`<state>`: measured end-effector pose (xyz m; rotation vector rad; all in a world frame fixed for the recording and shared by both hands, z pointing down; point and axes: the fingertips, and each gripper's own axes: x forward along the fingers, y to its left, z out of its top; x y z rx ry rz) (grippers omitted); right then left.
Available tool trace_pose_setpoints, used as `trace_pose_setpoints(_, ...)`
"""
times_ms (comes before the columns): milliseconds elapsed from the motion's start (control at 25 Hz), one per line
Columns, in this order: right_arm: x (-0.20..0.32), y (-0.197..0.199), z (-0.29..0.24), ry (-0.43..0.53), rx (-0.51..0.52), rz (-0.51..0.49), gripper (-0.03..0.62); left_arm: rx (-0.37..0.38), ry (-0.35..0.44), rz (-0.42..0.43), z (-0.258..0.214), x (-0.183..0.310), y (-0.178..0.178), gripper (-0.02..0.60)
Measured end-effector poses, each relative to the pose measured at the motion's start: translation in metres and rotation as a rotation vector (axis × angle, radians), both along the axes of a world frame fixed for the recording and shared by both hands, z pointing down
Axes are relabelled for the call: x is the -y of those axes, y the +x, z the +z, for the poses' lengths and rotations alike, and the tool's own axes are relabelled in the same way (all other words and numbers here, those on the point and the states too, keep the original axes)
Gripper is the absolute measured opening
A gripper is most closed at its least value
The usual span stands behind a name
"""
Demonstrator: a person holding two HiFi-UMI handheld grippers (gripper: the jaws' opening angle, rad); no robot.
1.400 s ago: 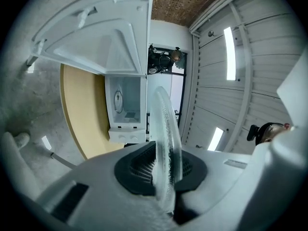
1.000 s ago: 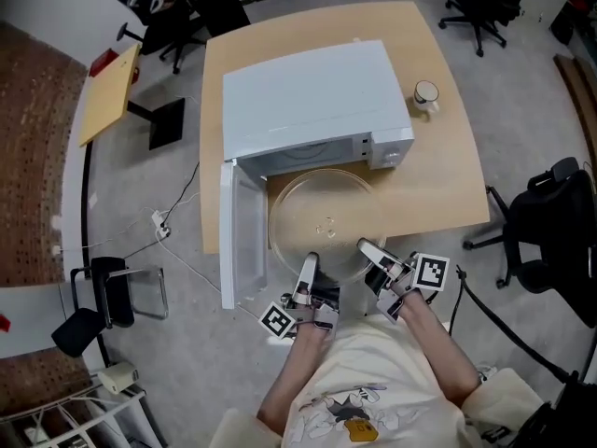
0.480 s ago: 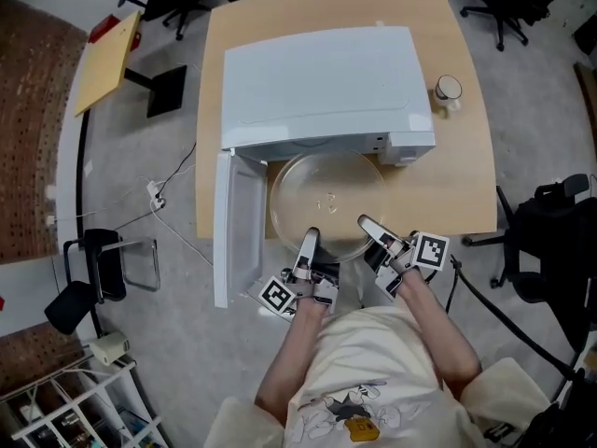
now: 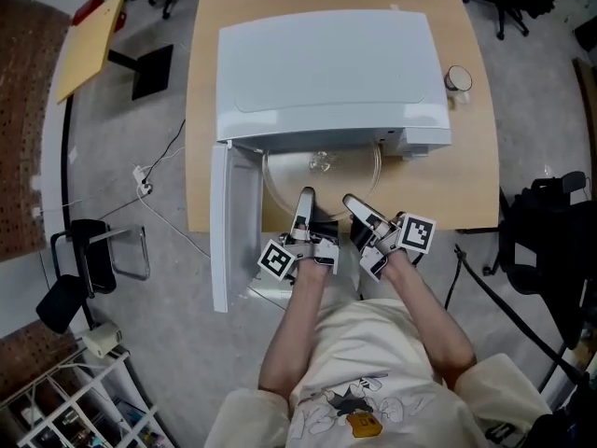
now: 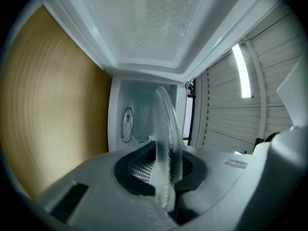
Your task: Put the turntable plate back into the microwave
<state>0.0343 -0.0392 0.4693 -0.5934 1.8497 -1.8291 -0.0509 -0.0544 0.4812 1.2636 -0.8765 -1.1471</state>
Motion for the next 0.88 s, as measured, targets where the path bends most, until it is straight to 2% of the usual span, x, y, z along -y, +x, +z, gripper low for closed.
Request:
trace_pose_setpoints(120,0.012,-0.011,0.007,0.01,-0.009,0.014,0.13,0.003,0.001,-0.01,0.004,0.015,-0.002,0.031)
trace_pose_setpoints(200,0.018,-0.013,0.009,0.019,-0.012,0.03,0.064,0.006,-0.004,-0.01,0.007,0.02,-0.003,0.031)
trace_pose_setpoints(320,0.022,-0.014,0.014,0.016,-0.005,0.042,0.057,0.003,-0.009,-0.002,0.012,0.024,-0.004,0.031)
trace_pose_setpoints(680,0.057,-0.013,0.038,0.006,-0.002,0.063,0.048,0.024,0.058,0.035,0.032,0.06,-0.008,0.036)
trace_pose_setpoints(800,0.068,-0.011,0.049,-0.002,-0.008,0.069,0.054,0.006,0.062,0.064,0.04,0.07,-0.006,0.114)
trace_pose_setpoints(880,0.076,-0.009,0.056,-0.004,-0.004,0.073,0.057,0.005,0.045,0.079,0.045,0.074,-0.004,0.137)
